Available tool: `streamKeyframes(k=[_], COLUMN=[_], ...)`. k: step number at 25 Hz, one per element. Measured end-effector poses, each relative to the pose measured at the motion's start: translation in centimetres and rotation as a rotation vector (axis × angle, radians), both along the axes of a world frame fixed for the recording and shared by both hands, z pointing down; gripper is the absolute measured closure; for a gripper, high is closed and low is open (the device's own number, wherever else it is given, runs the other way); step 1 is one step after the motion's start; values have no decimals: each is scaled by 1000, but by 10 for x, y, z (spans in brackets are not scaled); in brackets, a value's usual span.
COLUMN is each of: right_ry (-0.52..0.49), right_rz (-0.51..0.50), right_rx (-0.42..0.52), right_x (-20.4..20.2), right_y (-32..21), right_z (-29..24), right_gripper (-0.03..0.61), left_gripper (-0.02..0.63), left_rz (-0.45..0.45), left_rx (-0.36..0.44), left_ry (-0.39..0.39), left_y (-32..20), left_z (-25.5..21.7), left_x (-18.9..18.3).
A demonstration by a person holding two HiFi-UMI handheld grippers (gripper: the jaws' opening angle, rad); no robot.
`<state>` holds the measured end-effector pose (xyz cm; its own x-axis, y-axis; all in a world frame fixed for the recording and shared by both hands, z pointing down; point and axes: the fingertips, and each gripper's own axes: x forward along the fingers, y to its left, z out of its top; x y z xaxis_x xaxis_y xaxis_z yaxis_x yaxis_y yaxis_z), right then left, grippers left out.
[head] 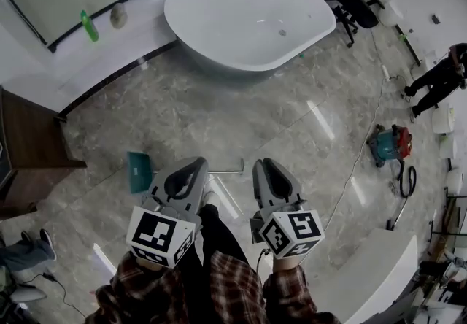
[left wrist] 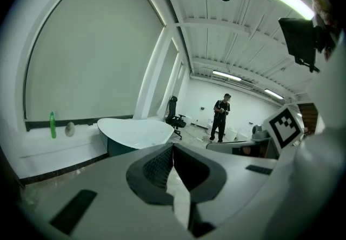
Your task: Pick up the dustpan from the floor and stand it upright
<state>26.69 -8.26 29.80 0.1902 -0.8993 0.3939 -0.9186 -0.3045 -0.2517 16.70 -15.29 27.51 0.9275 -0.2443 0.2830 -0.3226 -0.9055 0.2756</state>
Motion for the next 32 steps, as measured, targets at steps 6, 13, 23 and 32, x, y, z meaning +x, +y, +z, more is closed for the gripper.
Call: streamKeyframes(k=[6,13,23,32], right_ry=[-51,-100,-86,-116], right_rz=[57,100,141,178], right_rx=[-89,-198,-273,-380], right_x=[44,80,108,135], right_y=[15,22,39,58], right_z=[86,217,420,595], right_gripper=[486,486,471,468], left_gripper=[603,603,603,601], left_rz=[21,9,42,115], left_rx=[-55,-92,-128,-117], left_ry=[-46,-88,-156,-207], left_y=[3,-14,-17,-5], left_z=[67,178,359,515], left_x=[30,66,92,135])
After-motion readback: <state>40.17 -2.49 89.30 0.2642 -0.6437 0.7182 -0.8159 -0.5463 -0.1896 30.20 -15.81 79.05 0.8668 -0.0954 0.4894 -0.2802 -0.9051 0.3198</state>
